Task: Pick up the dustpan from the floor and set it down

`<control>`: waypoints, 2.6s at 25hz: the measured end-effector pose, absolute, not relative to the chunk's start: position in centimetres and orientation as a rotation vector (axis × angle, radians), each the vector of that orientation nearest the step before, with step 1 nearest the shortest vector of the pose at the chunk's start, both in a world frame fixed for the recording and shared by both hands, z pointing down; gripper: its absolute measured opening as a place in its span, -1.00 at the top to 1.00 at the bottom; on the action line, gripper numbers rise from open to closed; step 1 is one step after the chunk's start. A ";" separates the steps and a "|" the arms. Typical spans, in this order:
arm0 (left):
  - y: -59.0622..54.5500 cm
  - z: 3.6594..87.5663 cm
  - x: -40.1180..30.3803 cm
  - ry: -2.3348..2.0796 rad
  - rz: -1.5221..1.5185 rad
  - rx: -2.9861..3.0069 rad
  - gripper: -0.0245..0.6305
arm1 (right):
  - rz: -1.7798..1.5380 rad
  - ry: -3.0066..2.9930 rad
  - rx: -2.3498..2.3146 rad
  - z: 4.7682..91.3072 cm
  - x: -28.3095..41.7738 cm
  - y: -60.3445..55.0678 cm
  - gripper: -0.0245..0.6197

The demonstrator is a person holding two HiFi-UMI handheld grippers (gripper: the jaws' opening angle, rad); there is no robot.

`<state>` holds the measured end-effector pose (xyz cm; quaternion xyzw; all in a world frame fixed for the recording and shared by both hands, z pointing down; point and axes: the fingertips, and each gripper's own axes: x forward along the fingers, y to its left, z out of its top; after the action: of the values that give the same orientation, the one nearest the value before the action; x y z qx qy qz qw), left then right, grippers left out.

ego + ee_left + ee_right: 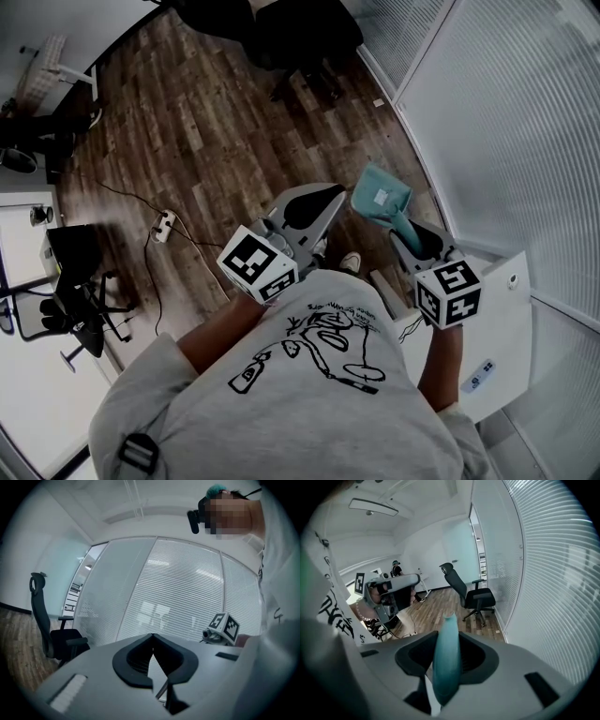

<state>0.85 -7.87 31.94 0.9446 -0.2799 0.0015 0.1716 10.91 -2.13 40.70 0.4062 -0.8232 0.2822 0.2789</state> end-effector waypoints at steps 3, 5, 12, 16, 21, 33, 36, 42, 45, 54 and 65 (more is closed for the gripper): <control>-7.8 32.2 0.6 -0.796 0.012 2.674 0.92 | 0.770 -2.200 1.078 42.3 10.6 -1.9 0.55; -7.9 32.5 0.5 -0.800 0.020 2.667 0.92 | 0.783 -2.189 1.072 43.7 10.6 -1.8 0.55; -7.5 33.1 -0.3 -0.807 0.038 2.649 0.92 | 0.833 -2.159 1.063 47.7 10.4 -1.0 0.55; -7.2 33.4 -0.5 -0.804 0.046 2.642 0.92 | 0.856 -2.145 1.067 49.8 10.4 -0.8 0.55; -6.7 33.9 -0.7 -0.806 0.050 2.634 0.92 | 0.865 -2.135 1.068 52.5 10.5 -0.6 0.55; -6.2 35.3 -1.3 -0.818 0.068 2.607 0.92 | 0.860 -2.088 1.036 58.6 10.6 0.0 0.55; -6.2 35.6 -1.5 -0.820 0.070 2.601 0.92 | 0.865 -2.077 1.032 59.8 10.6 0.0 0.55; -6.0 36.0 -1.7 -0.820 0.079 2.593 0.92 | 0.871 -2.068 1.021 62.0 10.7 0.0 0.55; -5.9 36.4 -1.7 -0.823 0.087 2.590 0.92 | 0.873 -2.060 1.012 63.1 10.7 0.1 0.55; -5.7 37.1 -1.9 -0.825 0.085 2.580 0.92 | 0.865 -2.038 0.975 66.2 10.4 0.2 0.55; -5.3 37.5 -2.2 -0.826 0.095 2.571 0.92 | 0.876 -2.004 0.936 70.0 10.6 0.7 0.55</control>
<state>-2.16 -5.29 37.50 0.9287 -0.2983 0.0342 0.2178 10.56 0.66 70.00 0.3653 -0.7820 0.3416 0.3720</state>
